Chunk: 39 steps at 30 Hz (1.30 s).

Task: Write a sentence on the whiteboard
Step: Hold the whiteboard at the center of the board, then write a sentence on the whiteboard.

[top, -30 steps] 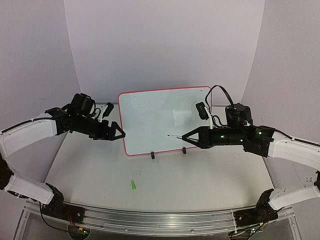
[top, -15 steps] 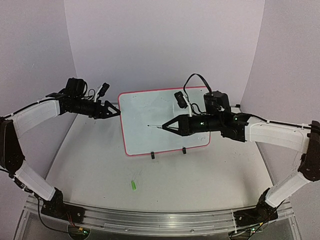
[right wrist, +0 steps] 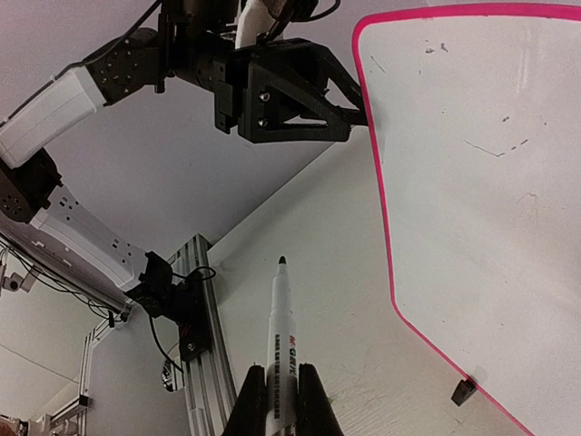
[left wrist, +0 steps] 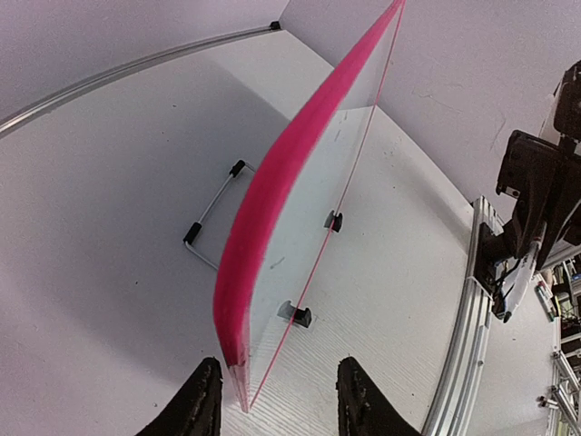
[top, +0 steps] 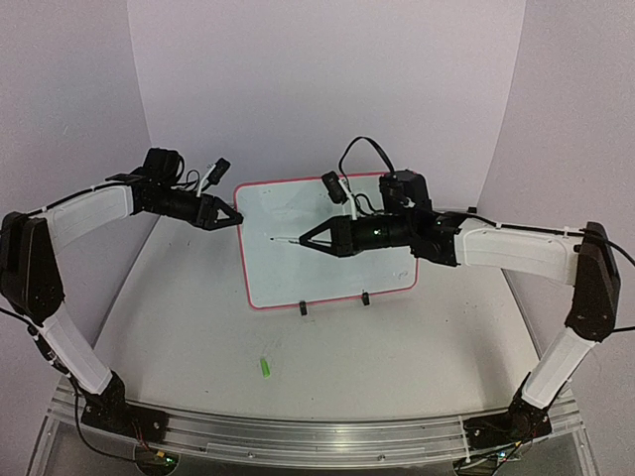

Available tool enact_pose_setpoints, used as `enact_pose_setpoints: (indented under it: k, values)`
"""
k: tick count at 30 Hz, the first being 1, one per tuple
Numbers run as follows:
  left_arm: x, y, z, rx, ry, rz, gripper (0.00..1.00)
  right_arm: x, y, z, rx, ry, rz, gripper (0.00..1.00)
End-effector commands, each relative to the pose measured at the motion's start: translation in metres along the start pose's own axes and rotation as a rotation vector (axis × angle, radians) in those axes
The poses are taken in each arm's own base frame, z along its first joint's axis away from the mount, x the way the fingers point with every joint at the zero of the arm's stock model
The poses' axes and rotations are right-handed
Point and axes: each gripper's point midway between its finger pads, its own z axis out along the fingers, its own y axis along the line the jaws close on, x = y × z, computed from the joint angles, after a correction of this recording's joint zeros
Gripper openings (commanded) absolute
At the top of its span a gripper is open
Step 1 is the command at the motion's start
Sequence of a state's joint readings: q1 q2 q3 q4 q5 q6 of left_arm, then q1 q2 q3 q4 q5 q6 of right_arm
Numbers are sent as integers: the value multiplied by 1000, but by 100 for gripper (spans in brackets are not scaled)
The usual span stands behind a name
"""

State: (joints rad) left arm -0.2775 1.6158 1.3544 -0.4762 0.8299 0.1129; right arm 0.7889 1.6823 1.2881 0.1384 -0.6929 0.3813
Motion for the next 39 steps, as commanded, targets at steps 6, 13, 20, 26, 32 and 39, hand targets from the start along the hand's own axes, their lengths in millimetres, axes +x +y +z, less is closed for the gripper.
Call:
enact_pose_setpoints:
  k: [6, 13, 20, 26, 32, 39]
  values:
    - [-13, -11, -3, 64, -27, 103, 16, -27, 6, -4, -51, -62, -76, 0]
    - [-2, -5, 0, 50, -6, 116, 4, -36, 4, 4, -63, -86, -99, 0]
    - [3, 2, 4, 32, 7, 115, 0, -51, -12, 25, -39, -110, -143, 0]
    - [8, 5, 5, 18, 18, 121, 0, -61, -23, 42, -30, -127, -170, 0]
    - [9, 7, 6, 17, 24, 119, 0, -73, -28, 49, -37, -155, -187, 0]
    - [10, 7, 7, 17, 27, 116, 0, -82, -35, 54, -56, -167, -184, 0]
